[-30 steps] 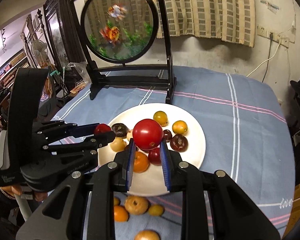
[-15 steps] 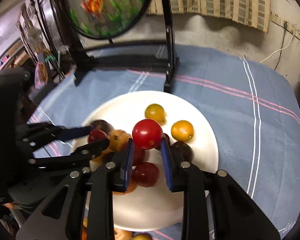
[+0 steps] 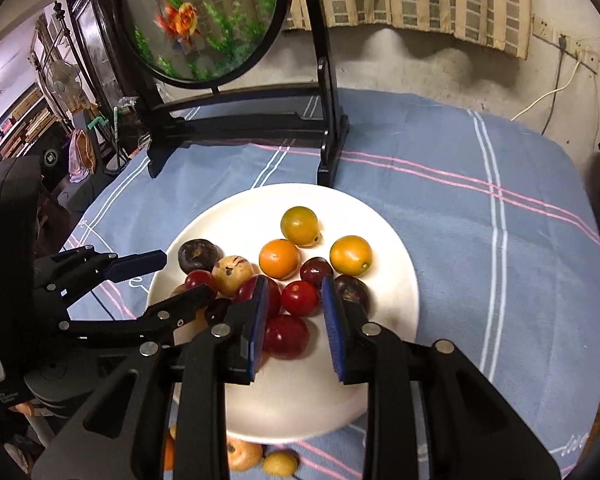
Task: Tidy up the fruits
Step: 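Open both grippers to set the two red fruits on the plate, then move both grippers back to the fruit pile, then grasp the large tan pear with right gripper while left gripper grasps an orange, then carry the tan pear and orange over the white plate, then open both grippers to release the pear and orange onto the plate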
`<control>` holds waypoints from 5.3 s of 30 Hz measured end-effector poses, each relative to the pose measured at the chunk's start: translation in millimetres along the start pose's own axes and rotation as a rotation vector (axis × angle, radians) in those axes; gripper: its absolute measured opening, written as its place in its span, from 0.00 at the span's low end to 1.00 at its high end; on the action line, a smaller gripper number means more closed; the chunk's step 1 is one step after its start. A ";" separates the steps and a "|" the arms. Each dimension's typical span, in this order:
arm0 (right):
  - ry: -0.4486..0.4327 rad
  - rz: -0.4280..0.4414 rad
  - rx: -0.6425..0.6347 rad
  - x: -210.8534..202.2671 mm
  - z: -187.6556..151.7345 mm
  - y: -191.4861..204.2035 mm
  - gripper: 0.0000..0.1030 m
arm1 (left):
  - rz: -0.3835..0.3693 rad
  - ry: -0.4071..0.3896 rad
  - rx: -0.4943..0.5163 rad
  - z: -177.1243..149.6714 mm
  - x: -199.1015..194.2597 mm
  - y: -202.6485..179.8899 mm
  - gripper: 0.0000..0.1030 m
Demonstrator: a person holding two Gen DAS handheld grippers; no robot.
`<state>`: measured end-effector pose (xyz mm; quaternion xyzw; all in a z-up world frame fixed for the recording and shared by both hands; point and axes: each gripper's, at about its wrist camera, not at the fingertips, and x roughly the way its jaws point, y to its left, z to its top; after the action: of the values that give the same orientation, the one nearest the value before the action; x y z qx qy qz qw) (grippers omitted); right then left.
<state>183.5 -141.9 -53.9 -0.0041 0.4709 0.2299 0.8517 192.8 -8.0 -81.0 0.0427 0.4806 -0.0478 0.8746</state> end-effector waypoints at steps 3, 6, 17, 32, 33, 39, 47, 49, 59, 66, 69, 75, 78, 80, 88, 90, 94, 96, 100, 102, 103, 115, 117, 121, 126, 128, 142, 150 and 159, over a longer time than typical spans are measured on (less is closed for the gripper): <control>-0.026 -0.013 -0.005 -22.3 -3.4 3.3 0.27 | -0.001 -0.022 0.006 -1.6 -16.7 -1.9 0.55; -0.063 -0.017 -0.001 -48.6 -7.4 7.2 0.27 | -0.004 -0.052 0.016 -4.8 -38.3 -4.3 0.56; -0.175 -0.059 -0.002 -128.1 -62.7 26.0 0.65 | -0.020 -0.120 -0.004 -55.3 -100.3 8.1 0.71; 0.094 -0.103 0.075 -60.2 -202.4 35.6 0.65 | -0.122 0.086 0.066 -168.8 -59.9 -16.5 0.71; 0.101 -0.109 0.069 -57.5 -203.8 36.6 0.65 | -0.127 0.088 0.071 -168.7 -57.0 -19.2 0.71; 0.125 -0.102 0.073 -37.2 -199.3 36.3 0.65 | -0.135 0.109 0.065 -160.7 -33.0 -26.0 0.71; 0.175 -0.114 0.024 -18.4 -196.4 42.7 0.44 | -0.133 0.121 0.080 -155.7 -17.6 -28.8 0.71; 0.169 -0.105 0.043 -20.9 -196.6 40.2 0.43 | -0.132 0.119 0.085 -155.3 -17.3 -29.8 0.69; 0.119 -0.079 0.089 -44.9 -190.9 37.6 0.43 | -0.157 0.104 0.081 -153.9 -38.5 -27.4 0.43; 0.052 -0.055 0.091 -73.8 -181.6 47.1 0.43 | -0.142 0.017 0.053 -133.2 -81.4 -17.4 0.43; 0.005 -0.037 0.083 -89.9 -169.1 53.4 0.43 | -0.131 -0.027 0.064 -120.2 -99.7 -20.4 0.43; -0.090 -0.012 0.058 -121.7 -143.8 65.0 0.43 | -0.117 -0.093 0.083 -99.9 -125.2 -27.3 0.43; -0.112 -0.009 0.043 -129.1 -134.5 68.5 0.43 | -0.120 -0.102 0.079 -93.5 -129.5 -28.2 0.44; -0.117 -0.010 0.042 -129.2 -131.1 67.4 0.43 | -0.117 -0.102 0.077 -91.6 -129.6 -28.3 0.44; -0.109 -0.001 0.035 -122.7 -124.4 66.5 0.43 | -0.109 -0.090 0.074 -83.5 -119.9 -26.2 0.44; -0.107 0.000 0.032 -120.6 -120.8 65.4 0.43 | -0.107 -0.087 0.072 -79.1 -115.7 -25.5 0.44; -0.112 0.004 0.023 -115.9 -109.1 62.3 0.43 | -0.102 -0.086 0.072 -69.3 -107.9 -23.7 0.44; -0.115 0.002 0.013 -113.1 -102.4 61.4 0.43 | -0.095 -0.089 0.071 -61.9 -103.4 -21.6 0.44; -0.133 0.002 -0.003 -109.8 -85.5 58.7 0.43 | -0.082 -0.100 0.054 -48.1 -97.7 -14.9 0.44; -0.143 0.001 -0.012 -108.2 -76.4 57.3 0.43 | -0.078 -0.104 0.051 -42.1 -94.8 -11.9 0.44; -0.145 0.002 -0.015 -106.2 -72.5 56.4 0.43 | -0.074 -0.106 0.050 -39.0 -93.3 -10.5 0.44; -0.111 -0.017 -0.003 -57.1 -32.1 35.5 0.43 | -0.032 -0.073 0.026 -3.2 -49.1 -0.2 0.44; -0.103 -0.015 0.006 -47.0 -26.2 30.8 0.43 | -0.028 -0.066 0.025 1.8 -39.9 -1.0 0.44; -0.081 -0.020 0.015 -26.2 -15.4 21.4 0.43 | -0.018 -0.046 0.030 9.2 -21.8 -2.8 0.44; -0.045 -0.030 0.035 1.3 -6.3 9.5 0.43 | -0.011 -0.012 0.024 12.8 1.3 -3.1 0.44; -0.034 -0.033 0.047 9.3 -5.2 5.0 0.43 | -0.006 0.000 0.023 12.1 9.1 -3.1 0.44; -0.022 -0.044 0.066 36.9 11.8 -9.5 0.43 | 0.028 -0.041 0.041 22.6 19.0 0.5 0.44; -0.046 -0.040 0.068 23.7 18.9 -12.1 0.43 | 0.017 -0.076 0.045 23.1 7.4 3.7 0.44; -0.045 -0.052 0.089 24.8 18.8 -11.4 0.43 | 0.038 -0.097 0.084 26.5 7.7 -1.7 0.34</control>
<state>214.2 -138.3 -65.8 0.0265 0.4611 0.1867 0.8671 218.9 -13.2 -73.4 0.0859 0.4343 -0.0535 0.8951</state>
